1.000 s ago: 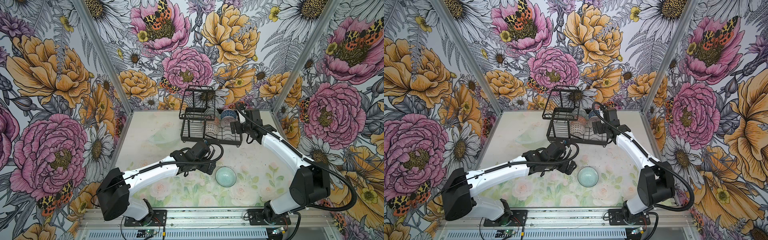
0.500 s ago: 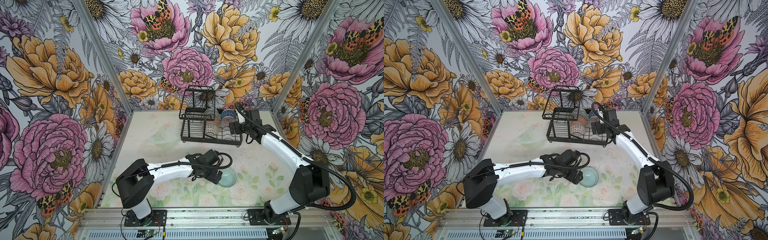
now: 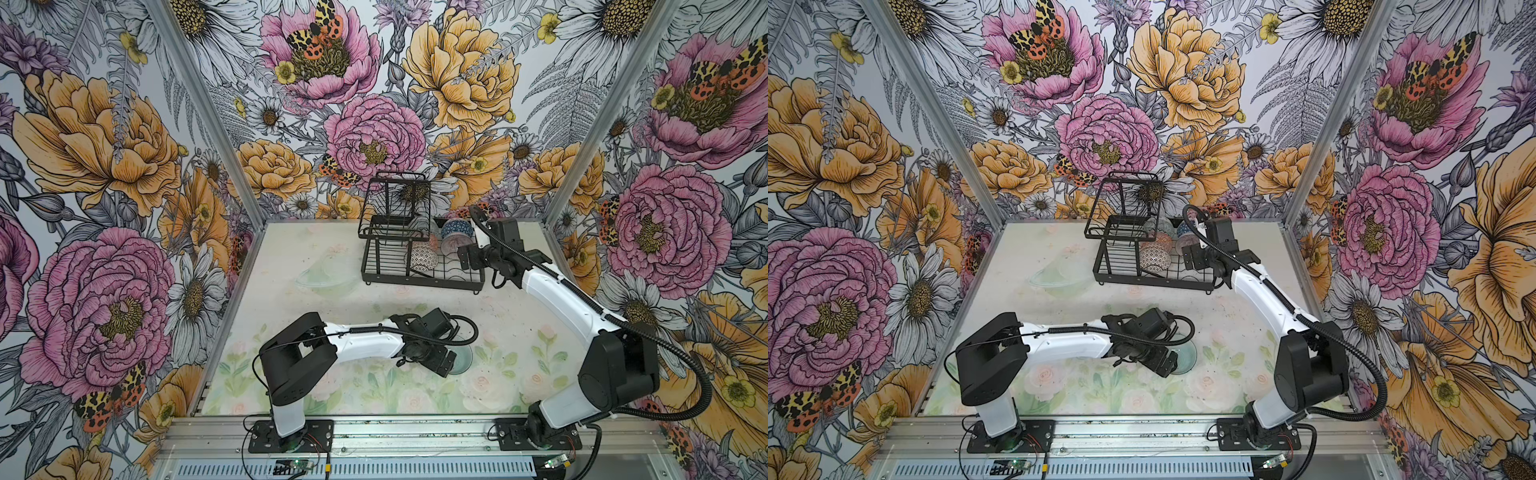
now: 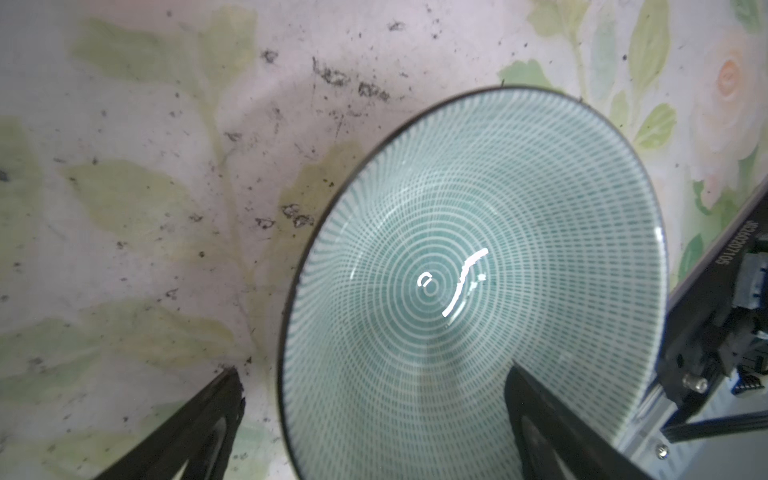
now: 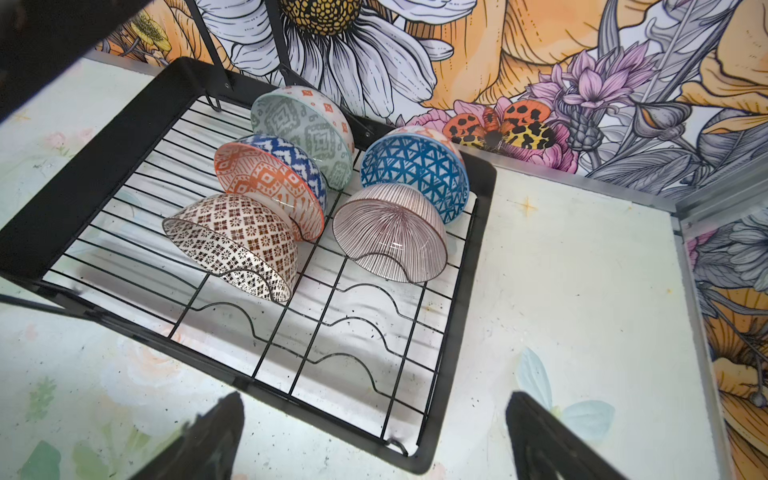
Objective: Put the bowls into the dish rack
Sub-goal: 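Lower the open left gripper onto the rim of the pale green bowl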
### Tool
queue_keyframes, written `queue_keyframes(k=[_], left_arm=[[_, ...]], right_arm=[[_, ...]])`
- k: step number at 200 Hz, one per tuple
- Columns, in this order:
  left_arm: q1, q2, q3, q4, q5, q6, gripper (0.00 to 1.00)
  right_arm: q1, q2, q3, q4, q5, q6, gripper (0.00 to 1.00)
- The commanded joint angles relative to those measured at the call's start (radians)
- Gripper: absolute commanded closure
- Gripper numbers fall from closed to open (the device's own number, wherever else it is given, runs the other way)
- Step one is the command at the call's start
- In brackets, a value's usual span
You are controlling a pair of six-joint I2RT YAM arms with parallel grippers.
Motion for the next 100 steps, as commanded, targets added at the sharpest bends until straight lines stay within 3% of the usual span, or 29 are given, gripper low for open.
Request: queue_keyframes(k=[1,59,100], left_arm=[[-0.002,0.013,0.033,0.020,0.027,-0.009,0.04],[-0.002,0.058,0.040,0.020,0.038,-0.003,0.25],[-0.002,0.055,0.032,0.020,0.032,-0.007,0.44]], right_arm=[[-0.003,-0.022,-0.011,-0.002,-0.010,-0.009,0.01],[-0.002,-0.024,-0.012,-0.002,-0.015,-0.012,0.00],[-0.002,-0.028,-0.020,-0.002,-0.016,-0.014,0.01]])
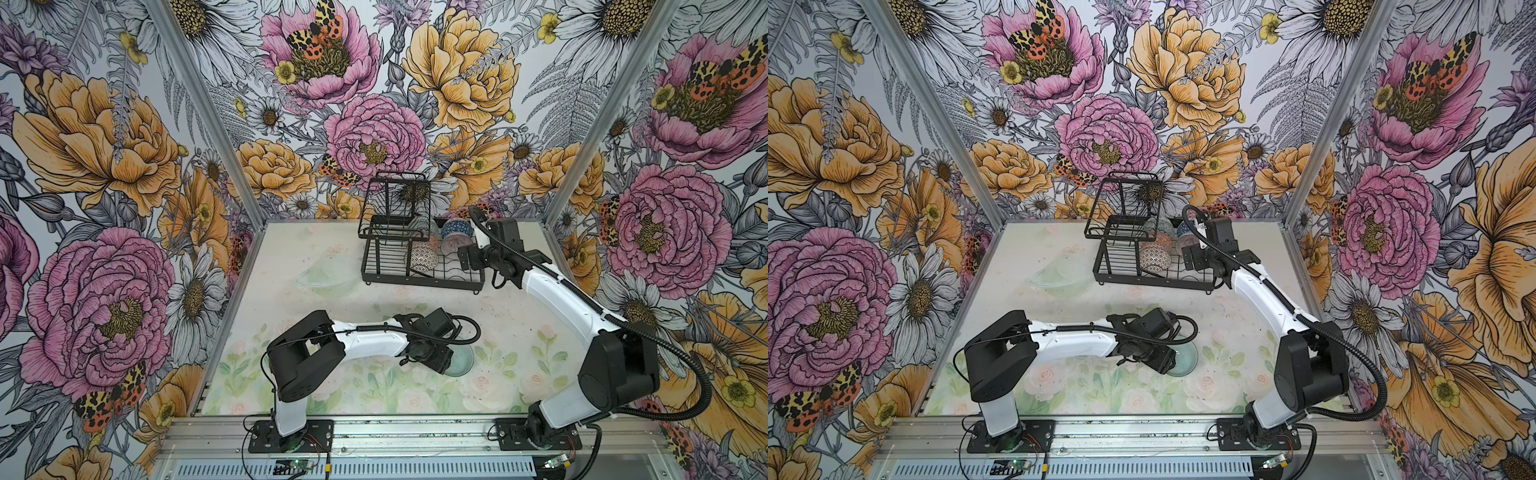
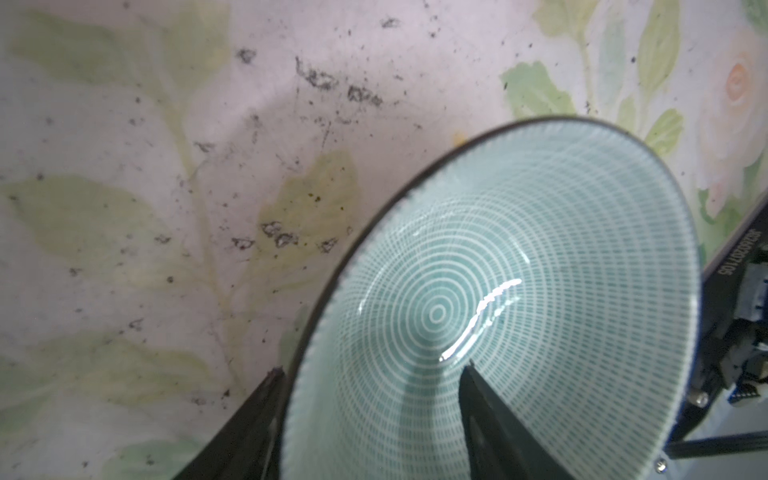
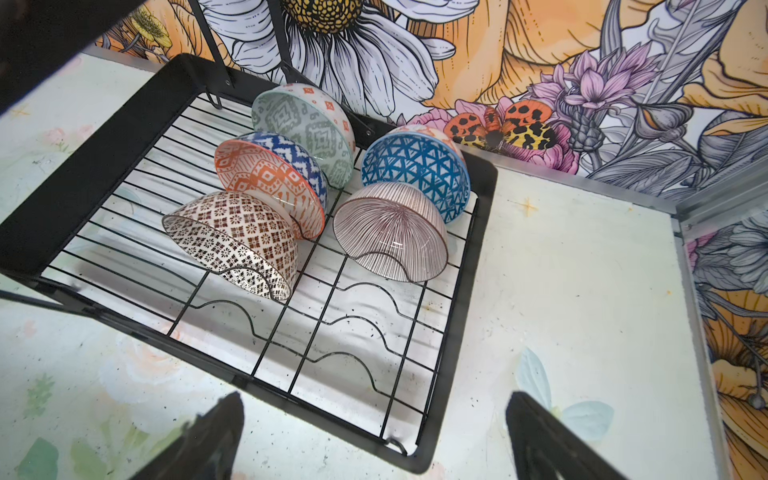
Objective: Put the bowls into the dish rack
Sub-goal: 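Lower the open left gripper onto the rim of the pale green bowl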
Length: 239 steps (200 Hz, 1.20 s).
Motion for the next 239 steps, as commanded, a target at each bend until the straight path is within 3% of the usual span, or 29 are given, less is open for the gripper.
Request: queue_keyframes(k=[1,108,239], left_arm=[[-0.002,0.011,0.007,0.008,0.010,-0.001,0.45],[0.014,-0.011,-0.019,0.007,-0.006,-0.009,1.00],[0.062,-0.131,-0.053,-0.024,-0.067,0.020,1.00]], right_arm=[[-0.002,-0.028,-0.019,-0.003,-0.015,-0.006,0.01],[-0.003,-0.035,-0.023,-0.004,-0.020,-0.012,0.00],[-0.003,-0.047,-0.031,-0.004,-0.030,-0.007,0.01]])
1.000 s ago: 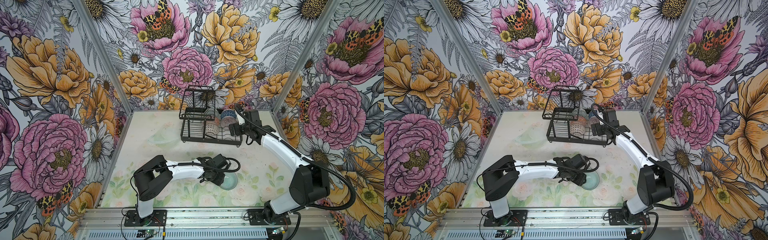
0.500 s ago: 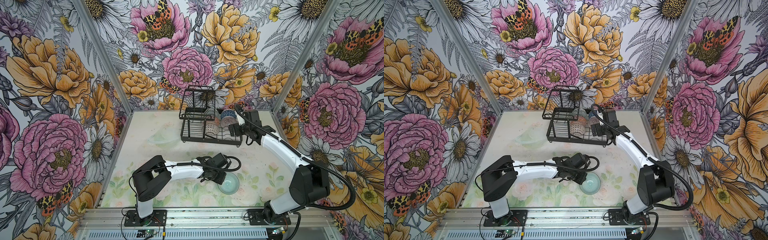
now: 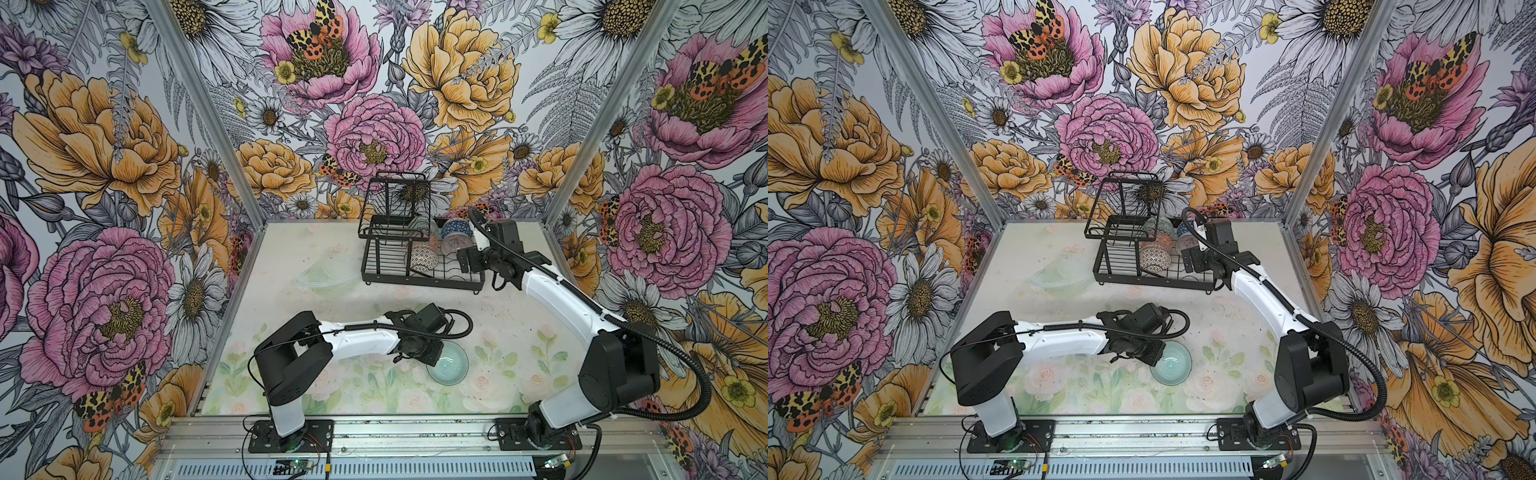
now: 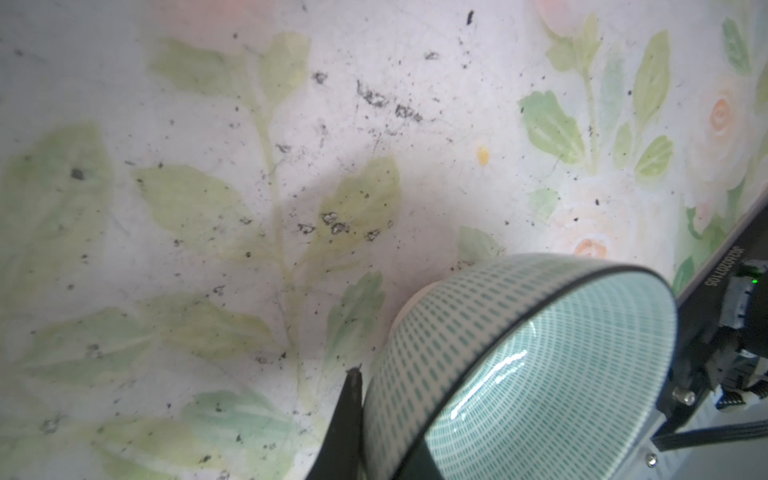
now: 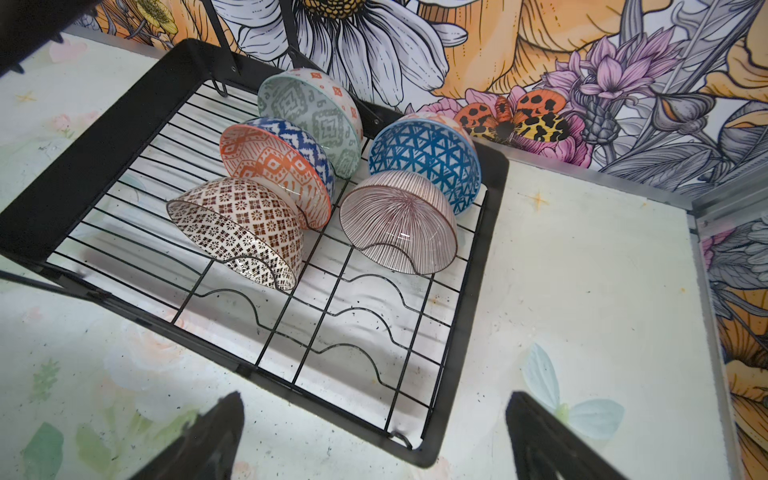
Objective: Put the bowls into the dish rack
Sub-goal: 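Lower the open left gripper onto the rim of the pale green bowl, then close the left gripper on the rim and lift the pale green bowl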
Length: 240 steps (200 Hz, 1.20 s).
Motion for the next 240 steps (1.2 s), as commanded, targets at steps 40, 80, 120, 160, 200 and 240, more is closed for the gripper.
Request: queue_keyframes(k=[40,80,120,160,200,240], left_arm=[[0.051,-0.105,-0.013,-0.003,-0.120,0.049,1.00],[0.095,-0.157,0.007,0.048,-0.201,0.070,1.00],[0.136,-0.196,0.029,0.132,-0.273,0.099,1.00],[0.170,-0.211,0.068,0.212,-0.337,0.125,1.00],[0.209,-0.189,0.121,0.261,-0.346,0.121,1.00],[0.221,-0.161,0.160,0.302,-0.349,0.105,1.00]], right_arm=[[-0.002,-0.063,-0.032,-0.003,-0.030,0.008,0.01],[-0.003,-0.091,-0.055,-0.003,-0.041,0.029,0.00],[-0.003,-0.151,-0.085,-0.001,-0.108,0.068,0.00],[-0.002,-0.240,-0.133,0.007,-0.175,0.105,0.01],[0.014,-0.322,-0.175,0.025,-0.222,0.162,0.01],[0.084,-0.358,-0.200,0.049,-0.202,0.196,0.00]])
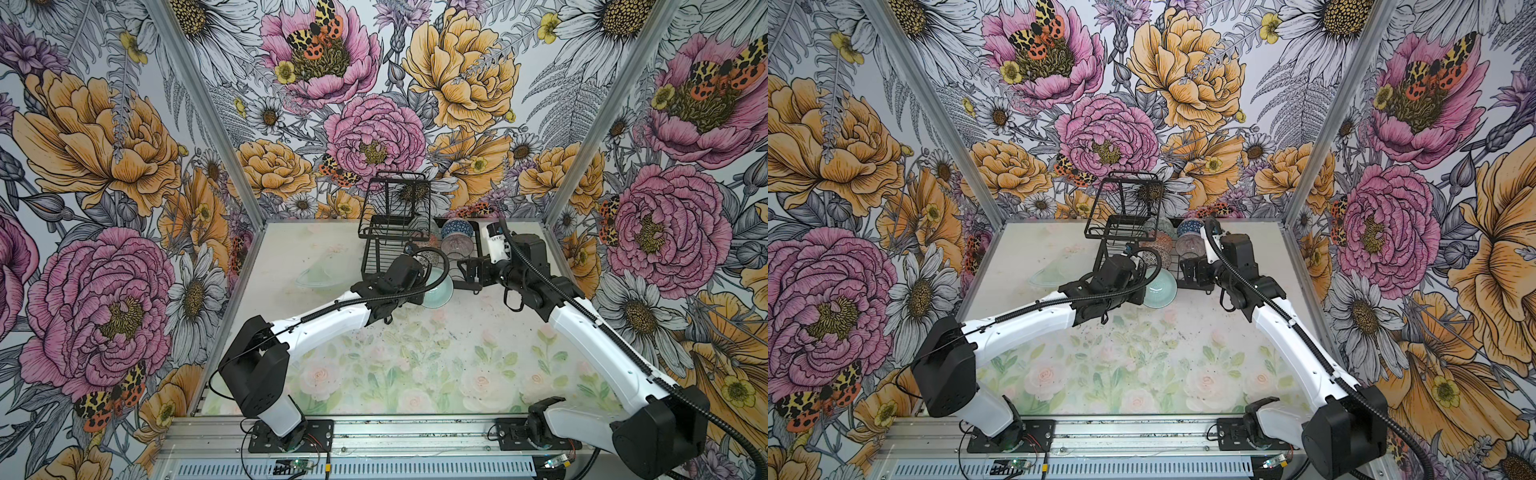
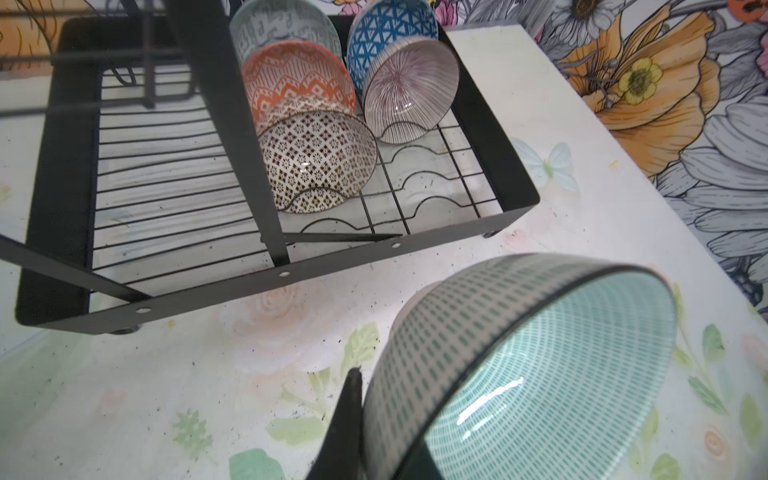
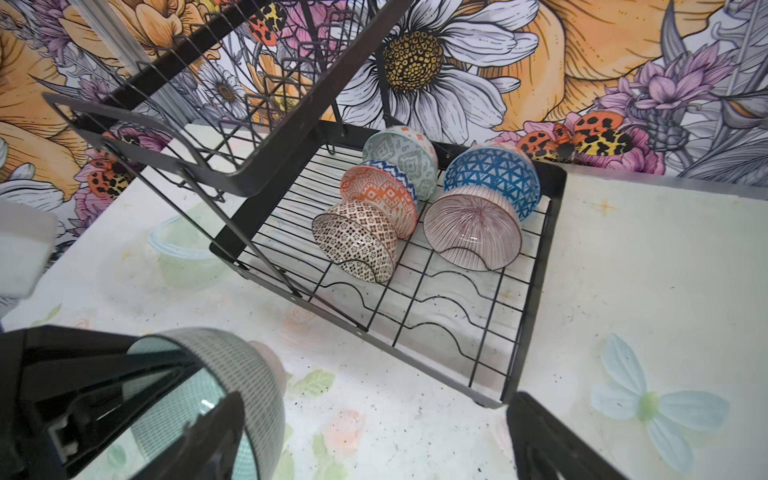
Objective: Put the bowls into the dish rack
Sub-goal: 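Close the left gripper on the rim and lift the pale green bowl, then carry the pale green bowl toward the rack while the right gripper reaches to grasp it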
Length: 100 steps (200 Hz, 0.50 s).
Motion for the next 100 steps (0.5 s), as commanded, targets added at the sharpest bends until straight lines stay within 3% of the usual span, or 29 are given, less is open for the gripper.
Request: queue_keyframes(k=[1,48,100], left_arm=[[0.008,0.006,0.048,0.112,-0.026,-0.012,1.00],[0.008,0.003,0.054,0.184,-0.034,-0.030,1.00],[0.008,-0.012,0.046,0.251,-0.027,-0.036,1.00]], right_arm=[[0.044,-0.025,-0.012,0.037,-0.006,0.041,0.00],[0.101,0.013,-0.003,0.072,0.021,0.078,0.01],[0.116,0.069,0.005,0.092,0.066,0.120,0.09]])
